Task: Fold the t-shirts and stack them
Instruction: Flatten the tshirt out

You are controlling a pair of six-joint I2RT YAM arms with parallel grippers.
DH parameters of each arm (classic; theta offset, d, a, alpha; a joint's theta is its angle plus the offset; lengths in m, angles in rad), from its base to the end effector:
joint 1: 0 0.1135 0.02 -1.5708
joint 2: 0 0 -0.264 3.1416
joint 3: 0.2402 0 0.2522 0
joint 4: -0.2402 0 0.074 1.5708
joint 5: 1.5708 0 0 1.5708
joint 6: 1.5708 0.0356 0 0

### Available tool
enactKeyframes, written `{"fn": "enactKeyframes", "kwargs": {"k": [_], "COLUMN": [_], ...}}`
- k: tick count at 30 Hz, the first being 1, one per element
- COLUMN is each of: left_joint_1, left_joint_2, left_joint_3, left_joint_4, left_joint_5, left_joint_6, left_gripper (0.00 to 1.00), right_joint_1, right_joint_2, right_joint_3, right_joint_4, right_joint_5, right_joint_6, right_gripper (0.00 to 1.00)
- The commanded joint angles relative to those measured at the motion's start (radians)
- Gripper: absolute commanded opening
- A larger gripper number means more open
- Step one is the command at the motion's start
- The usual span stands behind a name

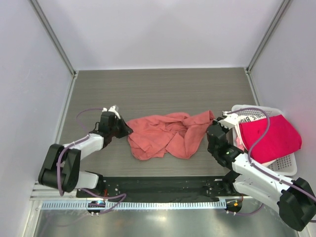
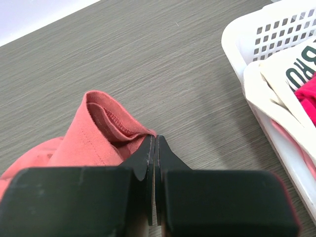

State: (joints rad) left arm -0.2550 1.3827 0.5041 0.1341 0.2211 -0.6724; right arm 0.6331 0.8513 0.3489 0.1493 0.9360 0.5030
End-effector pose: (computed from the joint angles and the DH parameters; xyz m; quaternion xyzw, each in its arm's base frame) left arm 0.2430 -0.0714 0.1489 -0.1453 0.8997 -0.2689 0.3117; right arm 0.1611 0.0827 0.2138 0.2099 0.7473 -0.0373 0.6293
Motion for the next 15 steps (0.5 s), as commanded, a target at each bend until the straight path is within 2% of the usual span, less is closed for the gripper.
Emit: {"fn": "enactKeyframes", "kwargs": {"k": [1,3,5,9,11,12,15], "left_joint_1": [-0.004,-0.004,-0.003,-0.003,-0.004,-0.003,-0.001], "left_joint_2": [-0.176,-0.269,-0.431,-0.7,-0.814,-0.841,-0.905], "left_joint_3": [-0.018,-0.061,-0.087,-0.124,-0.086,-0.061,0.03], "left_joint_4": [-0.008,-0.022,-0.045,-0.167,-0.246,-0.33,-0.434], "left_joint_5": [-0.057,-0.095,-0.12,-0.213,-0.279,-0.339,-0.42], "left_joint_6": [0.033,0.037,0.031,-0.048,-0.085,-0.095,-0.101], "left_gripper": [0.0,0.0,0.0,0.0,0.0,0.0,0.0], "right_joint_1": [0.004,0.004,0.004,0.002,0.002,0.002,0.002], "right_joint_2": [-0.02,-0.035,-0.058,-0.092,-0.11,-0.116,-0.132], "right_joint_3": [0.007,0.002,-0.002,-0.011,-0.017,-0.018,-0.027], "right_joint_4": [0.039,0.035,0.03,0.024,0.024,0.026,0.042], "right_joint_5": [0.066,0.067,0.067,0.069,0.063,0.052,0.012], "right_joint_6": [0.035,0.035,0.035,0.045,0.048,0.046,0.032], "right_gripper": [0.01,0.01,0.01,0.01,0.01,0.01,0.01]}}
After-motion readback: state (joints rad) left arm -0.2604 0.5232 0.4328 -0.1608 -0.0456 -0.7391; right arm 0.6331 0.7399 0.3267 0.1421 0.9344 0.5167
